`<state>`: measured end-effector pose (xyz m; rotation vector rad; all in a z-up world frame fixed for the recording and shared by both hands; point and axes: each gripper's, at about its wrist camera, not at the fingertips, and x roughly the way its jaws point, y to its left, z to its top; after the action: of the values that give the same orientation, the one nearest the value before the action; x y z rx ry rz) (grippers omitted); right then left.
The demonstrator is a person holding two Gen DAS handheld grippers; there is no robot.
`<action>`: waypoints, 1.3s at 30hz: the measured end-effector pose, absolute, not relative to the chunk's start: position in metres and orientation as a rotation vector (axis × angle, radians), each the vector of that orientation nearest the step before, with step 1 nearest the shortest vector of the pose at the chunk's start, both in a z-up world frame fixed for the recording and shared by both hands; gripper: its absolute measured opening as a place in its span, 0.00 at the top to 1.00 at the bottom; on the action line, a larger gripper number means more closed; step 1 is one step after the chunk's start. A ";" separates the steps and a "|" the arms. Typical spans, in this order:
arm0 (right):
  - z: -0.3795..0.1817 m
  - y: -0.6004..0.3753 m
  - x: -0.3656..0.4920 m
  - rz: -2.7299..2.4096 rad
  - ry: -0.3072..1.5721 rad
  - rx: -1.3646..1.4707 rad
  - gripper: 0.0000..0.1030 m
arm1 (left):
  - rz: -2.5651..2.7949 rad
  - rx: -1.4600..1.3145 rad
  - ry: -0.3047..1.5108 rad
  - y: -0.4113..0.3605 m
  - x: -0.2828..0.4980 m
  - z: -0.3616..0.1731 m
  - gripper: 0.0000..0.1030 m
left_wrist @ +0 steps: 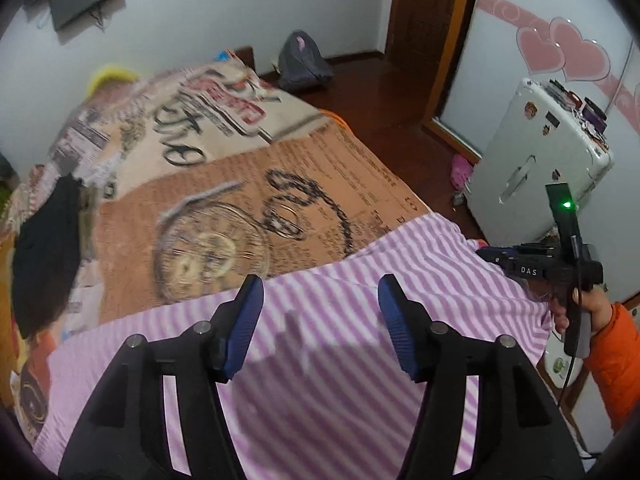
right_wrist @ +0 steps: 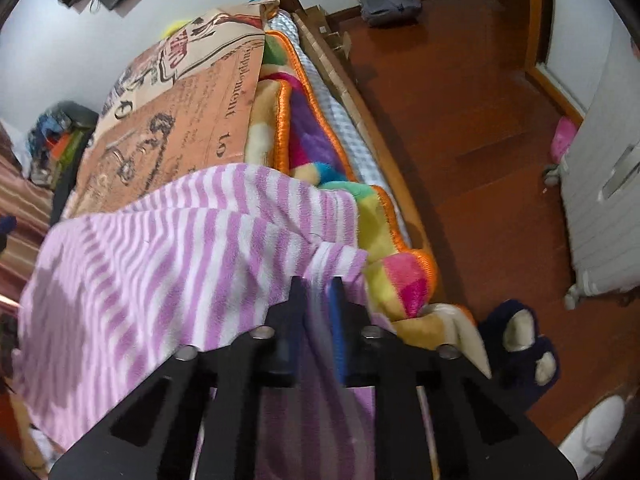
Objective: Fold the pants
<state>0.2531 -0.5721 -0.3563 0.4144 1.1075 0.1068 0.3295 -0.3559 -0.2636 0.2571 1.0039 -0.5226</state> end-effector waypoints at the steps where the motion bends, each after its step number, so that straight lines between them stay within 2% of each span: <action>1: -0.355 -0.572 0.252 0.099 1.098 0.408 0.92 | -0.525 0.262 1.020 -0.360 0.332 -0.269 0.42; 10: -0.321 -0.584 0.246 0.029 0.965 0.347 0.93 | -0.527 0.333 1.163 -0.390 0.350 -0.325 0.42; 16: -0.305 -0.575 0.258 -0.001 0.912 0.241 0.93 | -0.526 0.380 1.185 -0.397 0.352 -0.342 0.42; 24: -0.317 -0.564 0.284 -0.024 0.937 0.192 0.94 | -0.510 0.364 1.154 -0.393 0.352 -0.332 0.42; 29: -0.334 -0.568 0.289 -0.025 1.045 0.195 0.92 | -0.508 0.335 1.106 -0.380 0.355 -0.307 0.41; 34: -0.317 -0.559 0.275 -0.003 1.027 0.131 0.91 | -0.524 0.366 1.069 -0.369 0.368 -0.286 0.41; 37: -0.294 -0.546 0.270 0.082 0.983 0.114 0.83 | -0.558 0.438 1.095 -0.367 0.376 -0.292 0.40; 39: -0.286 -0.537 0.271 0.122 0.965 0.097 0.72 | -0.558 0.505 1.109 -0.366 0.381 -0.304 0.40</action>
<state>0.2706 -0.5375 -0.2864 0.0969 0.9646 0.1216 0.3813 -0.3660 -0.3043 0.5047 1.1089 -0.5585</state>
